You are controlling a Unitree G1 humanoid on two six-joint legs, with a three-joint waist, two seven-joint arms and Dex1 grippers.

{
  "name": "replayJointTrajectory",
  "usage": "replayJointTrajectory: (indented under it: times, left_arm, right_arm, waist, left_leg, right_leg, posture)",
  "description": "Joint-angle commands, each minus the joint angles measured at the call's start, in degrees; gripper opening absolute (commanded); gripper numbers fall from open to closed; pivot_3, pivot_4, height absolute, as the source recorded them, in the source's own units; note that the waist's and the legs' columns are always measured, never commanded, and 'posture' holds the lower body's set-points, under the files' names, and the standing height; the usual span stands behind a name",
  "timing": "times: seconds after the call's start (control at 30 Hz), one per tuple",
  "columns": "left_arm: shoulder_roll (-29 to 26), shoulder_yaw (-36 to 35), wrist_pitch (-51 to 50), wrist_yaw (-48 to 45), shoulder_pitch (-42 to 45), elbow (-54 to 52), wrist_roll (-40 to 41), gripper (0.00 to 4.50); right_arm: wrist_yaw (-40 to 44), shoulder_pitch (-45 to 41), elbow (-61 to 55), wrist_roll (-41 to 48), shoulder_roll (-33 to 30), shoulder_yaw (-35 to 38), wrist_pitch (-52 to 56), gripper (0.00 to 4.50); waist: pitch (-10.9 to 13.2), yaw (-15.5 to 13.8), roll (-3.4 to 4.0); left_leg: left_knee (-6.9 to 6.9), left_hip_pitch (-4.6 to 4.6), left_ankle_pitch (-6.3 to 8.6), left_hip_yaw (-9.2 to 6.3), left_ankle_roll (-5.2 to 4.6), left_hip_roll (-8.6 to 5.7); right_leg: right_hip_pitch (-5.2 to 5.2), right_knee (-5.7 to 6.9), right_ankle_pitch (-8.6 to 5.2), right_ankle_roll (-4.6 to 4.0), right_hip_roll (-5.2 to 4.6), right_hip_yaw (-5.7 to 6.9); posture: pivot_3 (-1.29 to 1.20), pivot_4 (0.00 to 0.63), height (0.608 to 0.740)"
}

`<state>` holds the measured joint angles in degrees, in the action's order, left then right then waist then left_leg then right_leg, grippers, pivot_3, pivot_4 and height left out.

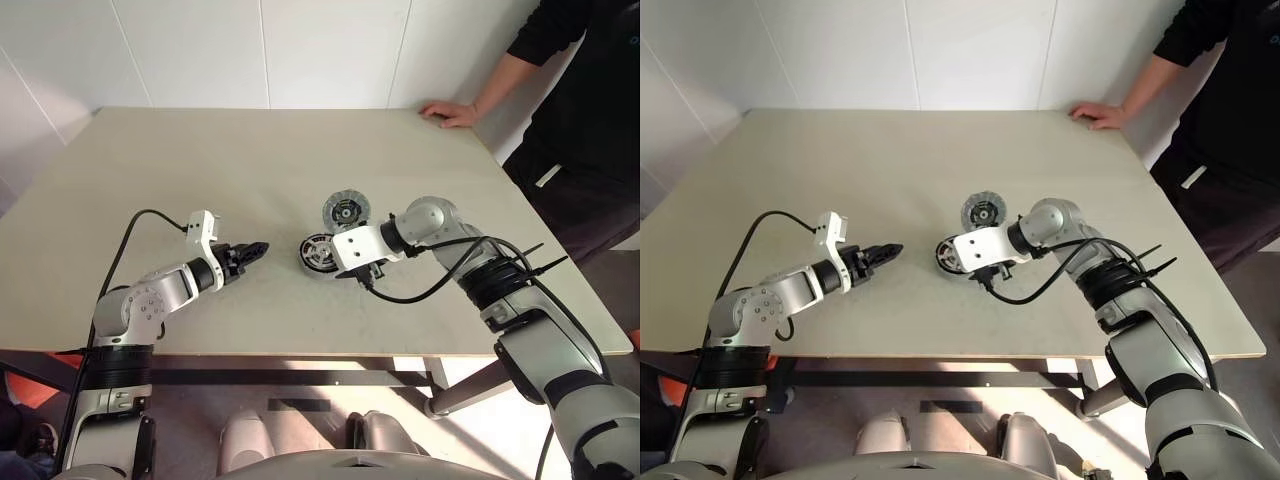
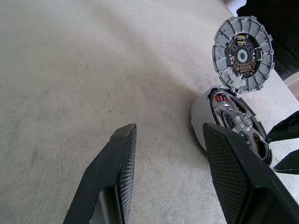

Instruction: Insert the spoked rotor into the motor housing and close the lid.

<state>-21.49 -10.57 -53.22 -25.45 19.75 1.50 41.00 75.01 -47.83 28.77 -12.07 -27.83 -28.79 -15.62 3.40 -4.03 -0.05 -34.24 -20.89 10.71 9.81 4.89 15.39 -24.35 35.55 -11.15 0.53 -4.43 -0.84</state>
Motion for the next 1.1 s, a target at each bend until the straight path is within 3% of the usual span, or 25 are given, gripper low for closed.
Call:
replayJointTrajectory:
  times: [0.03,0.17,0.27,0.37,0.43,0.63,0.87,1.03,1.1]
  left_arm:
    - [-0.42,-0.33,0.4,-0.46,0.65,-0.92,-0.6,2.37]
    - [-0.13,-0.55,0.45,-0.34,0.58,-1.06,-0.87,2.37]
    - [0.03,-0.74,0.42,-0.18,0.37,-1.42,-0.93,2.37]
    - [0.15,-0.87,0.35,-0.01,-0.17,-1.97,-0.9,2.37]
    - [0.28,-0.86,0.35,0.14,-0.51,-2.25,-0.94,2.37]
    - [0.67,-0.85,0.48,0.62,-0.61,-2.07,-1.16,2.37]
    - [1.69,-0.69,0.8,1.33,-1.86,-2.25,-1.55,2.37]
    - [2.46,-0.57,0.64,1.65,-3.02,-3.04,-1.5,2.37]
    - [2.72,-0.54,0.64,1.77,-3.42,-3.33,-1.55,2.37]
  right_arm:
    - [0.02,0.71,-1.33,0.29,1.0,-0.11,0.85,1.85]
    - [-0.98,1.37,2.06,-1.31,2.45,-1.19,1.21,1.85]
    - [-1.94,1.61,4.21,-2.71,2.66,-1.94,0.07,1.24]
    - [-2.7,1.02,5.17,-2.85,3.1,-1.79,-0.1,0.26]
    - [-2.84,0.32,6.1,-2.58,3.51,-1.53,-0.02,0.04]
    - [-5.96,-1.14,7.13,-1.97,4.67,0.51,1.89,0.04]
    - [-2.92,-1.01,-6.47,9.6,6.31,8.67,26.66,0.04]
    - [-0.68,-0.07,-13.13,11.33,3.32,8.98,32.58,0.04]
    - [-0.36,0.11,-17.33,13.7,3.37,9.37,39.97,0.04]
  waist:
    - [0.0,0.01,0.0]
    - [-0.02,0.05,-0.03]
    - [-0.03,0.12,-0.04]
    - [-0.04,0.11,-0.06]
    - [-0.04,0.15,-0.06]
    - [-0.04,0.21,-0.06]
    - [0.05,0.19,0.0]
    - [0.05,-0.11,0.0]
    - [0.05,-0.12,0.0]
  left_leg:
    - [0.0,0.0,0.0,0.0,0.0,0.0]
    - [0.01,0.0,0.0,0.0,0.0,0.0]
    - [0.0,0.12,0.0,0.0,0.0,0.0]
    - [0.01,0.3,-0.01,0.0,0.01,0.0]
    - [0.0,0.36,-0.01,0.0,0.01,-0.01]
    - [0.0,0.5,-0.02,0.0,0.03,-0.01]
    - [0.01,0.46,-0.04,-0.01,0.08,-0.01]
    - [0.12,0.22,-0.03,-0.06,0.05,0.02]
    - [0.16,0.03,-0.01,-0.06,0.03,0.04]
  right_leg:
    - [0.0,0.0,0.0,0.0,0.0,0.0]
    - [0.0,0.0,0.0,0.0,0.0,0.0]
    - [0.06,0.04,0.0,0.0,0.0,-0.02]
    - [0.18,0.1,0.0,0.0,0.0,-0.03]
    - [0.22,0.1,0.0,0.0,0.0,-0.06]
    - [0.23,0.19,0.01,-0.01,0.0,-0.06]
    - [0.11,0.19,0.07,-0.1,0.02,-0.06]
    - [0.03,-0.01,0.08,-0.14,0.02,0.11]
    - [-0.04,-0.16,0.08,-0.14,0.01,0.22]
  posture:
    - [0.0,0.0,0.74]
    - [0.0,0.0,0.74]
    - [0.0,0.0,0.74]
    - [0.0,0.0,0.74]
    - [0.0,0.0,0.74]
    - [0.0,0.0,0.74]
    - [0.0,0.0,0.74]
    - [0.0,0.0,0.74]
    - [0.0,0.0,0.74]
